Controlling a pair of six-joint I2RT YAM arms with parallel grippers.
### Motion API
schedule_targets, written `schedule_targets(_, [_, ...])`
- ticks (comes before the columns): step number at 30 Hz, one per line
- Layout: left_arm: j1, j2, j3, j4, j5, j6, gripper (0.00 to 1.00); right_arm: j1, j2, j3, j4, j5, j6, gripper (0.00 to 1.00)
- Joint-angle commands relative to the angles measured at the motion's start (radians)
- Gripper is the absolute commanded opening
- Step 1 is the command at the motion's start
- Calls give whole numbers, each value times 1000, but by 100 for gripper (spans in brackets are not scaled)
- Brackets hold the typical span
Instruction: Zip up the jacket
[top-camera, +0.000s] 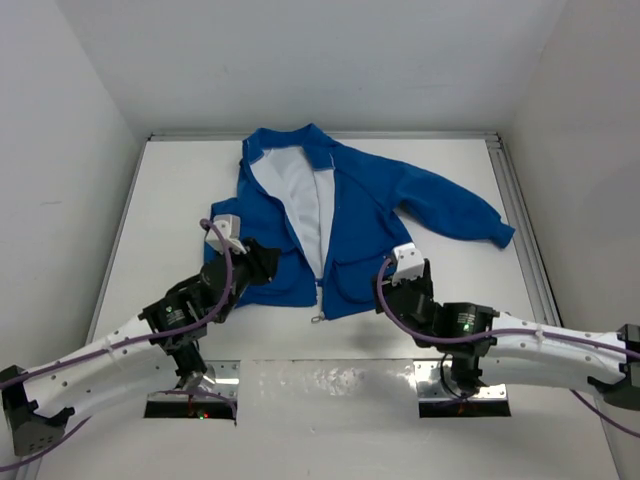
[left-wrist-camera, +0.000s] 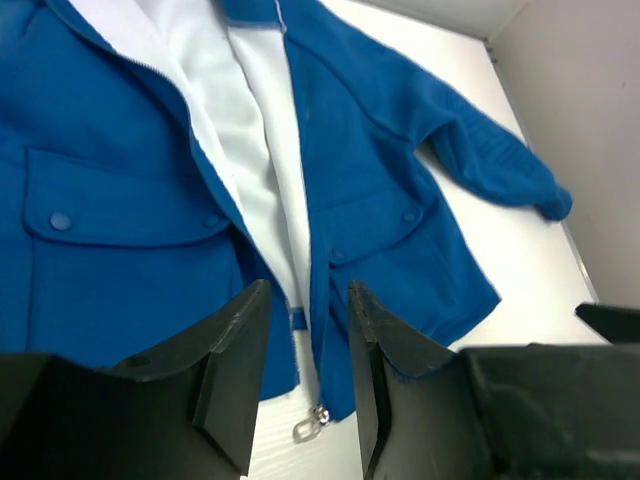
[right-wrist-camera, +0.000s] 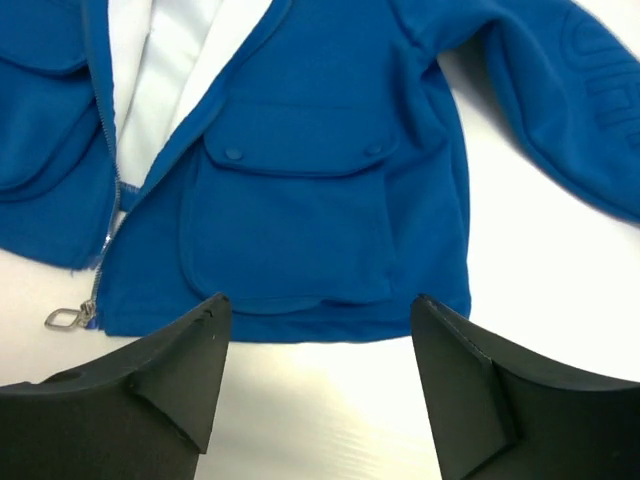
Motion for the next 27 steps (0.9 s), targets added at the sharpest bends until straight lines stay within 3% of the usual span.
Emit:
schedule_targets(1, [2,-27,-15,91,51,35,35,1,-6,20,11,-27,43,73])
schedule_targets(3, [2,-4,-15,104,78,44,35,-1,-26,19,10,-42,54,70])
schedule_targets(7, [1,99,9,103,213,57,23,1,-79,-13,54,-34,80,36])
schedule_targets(8, [1,125,8,103,223,49,18,1,-88,-21,59,-28,82,18])
schedule_targets(11, [1,222,-15,114,275,35,0,1,-81,-14,11,-10,120,0])
schedule_targets(17, [-17,317,-78,146,273,29,0,1,86,9,-44,-51,160,0])
schedule_targets(18, [-17,353,-67,134,287,38,2,1,105,6,-43,-48,184,0])
schedule_targets(19, [-19,375,-57,131,296,46,14,1,126,-1,-8,-51,186,0])
schedule_targets(22, [-19,466,-44,131,338,67,28,1,145,-26,66,-108,184,0])
schedule_targets(27, [-19,556,-41,131,232,67,28,1,157,-56,126,-157,207,0])
